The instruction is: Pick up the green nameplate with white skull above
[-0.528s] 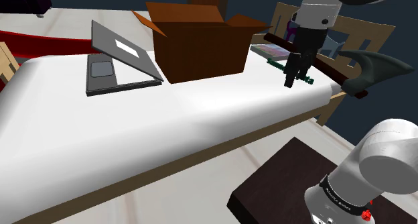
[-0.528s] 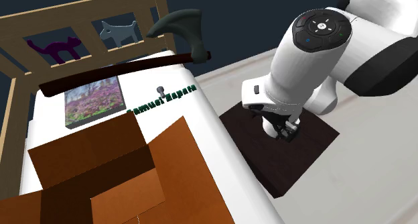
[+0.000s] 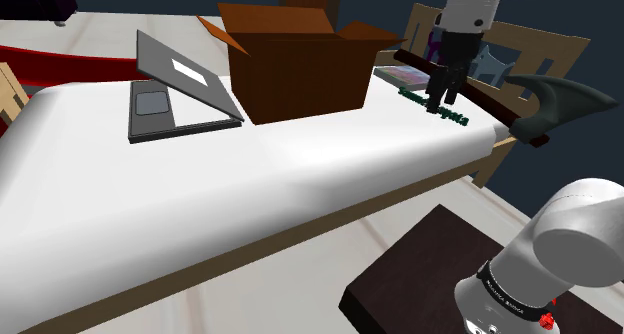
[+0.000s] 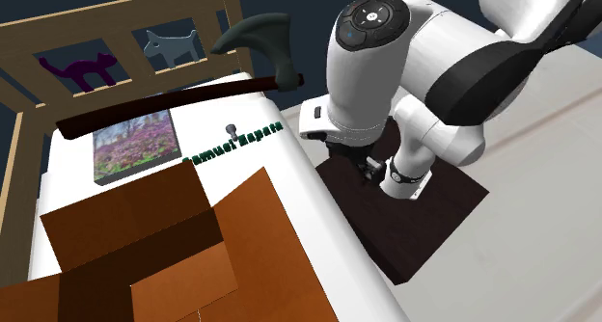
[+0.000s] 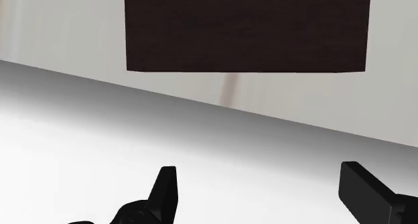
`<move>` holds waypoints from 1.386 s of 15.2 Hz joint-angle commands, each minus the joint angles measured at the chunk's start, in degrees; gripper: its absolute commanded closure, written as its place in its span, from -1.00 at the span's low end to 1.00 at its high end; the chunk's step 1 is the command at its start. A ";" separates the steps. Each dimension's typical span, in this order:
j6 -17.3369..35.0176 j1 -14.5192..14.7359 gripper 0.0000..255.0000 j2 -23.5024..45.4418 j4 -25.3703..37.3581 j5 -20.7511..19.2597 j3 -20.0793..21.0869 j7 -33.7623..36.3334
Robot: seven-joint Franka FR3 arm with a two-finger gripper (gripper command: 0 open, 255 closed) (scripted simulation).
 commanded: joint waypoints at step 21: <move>-3.59 -8.86 -1.00 43.59 42.58 -0.62 -18.53 -29.74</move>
